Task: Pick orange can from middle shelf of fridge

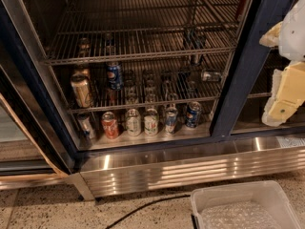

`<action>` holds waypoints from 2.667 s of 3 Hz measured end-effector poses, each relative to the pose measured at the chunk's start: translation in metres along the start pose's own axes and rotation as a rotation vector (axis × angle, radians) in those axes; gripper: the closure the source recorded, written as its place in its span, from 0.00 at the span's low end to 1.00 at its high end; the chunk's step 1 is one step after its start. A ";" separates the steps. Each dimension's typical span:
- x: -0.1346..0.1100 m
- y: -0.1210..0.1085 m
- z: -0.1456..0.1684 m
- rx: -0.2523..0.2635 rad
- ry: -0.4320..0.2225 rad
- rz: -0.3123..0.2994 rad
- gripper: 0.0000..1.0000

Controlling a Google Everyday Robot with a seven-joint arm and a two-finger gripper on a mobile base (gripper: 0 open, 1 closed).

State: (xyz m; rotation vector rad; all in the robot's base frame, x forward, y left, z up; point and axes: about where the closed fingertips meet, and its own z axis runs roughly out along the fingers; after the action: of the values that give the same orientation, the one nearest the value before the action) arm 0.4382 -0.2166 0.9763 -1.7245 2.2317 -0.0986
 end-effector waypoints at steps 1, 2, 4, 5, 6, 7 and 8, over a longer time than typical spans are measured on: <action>0.000 0.000 0.000 0.000 -0.001 0.000 0.00; -0.010 0.000 0.015 -0.026 -0.046 0.037 0.00; -0.048 0.024 0.084 -0.104 -0.205 0.114 0.00; -0.067 0.041 0.121 -0.109 -0.282 0.129 0.00; -0.067 0.041 0.121 -0.110 -0.282 0.129 0.00; -0.078 0.050 0.133 -0.120 -0.332 0.151 0.00; -0.113 0.064 0.161 -0.144 -0.453 0.213 0.00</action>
Offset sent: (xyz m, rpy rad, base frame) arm 0.0149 0.0257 -0.0337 0.1394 0.0624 -0.0417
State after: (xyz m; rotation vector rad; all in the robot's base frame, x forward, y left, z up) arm 0.4499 -0.0697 0.8314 -1.3872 2.0943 0.4641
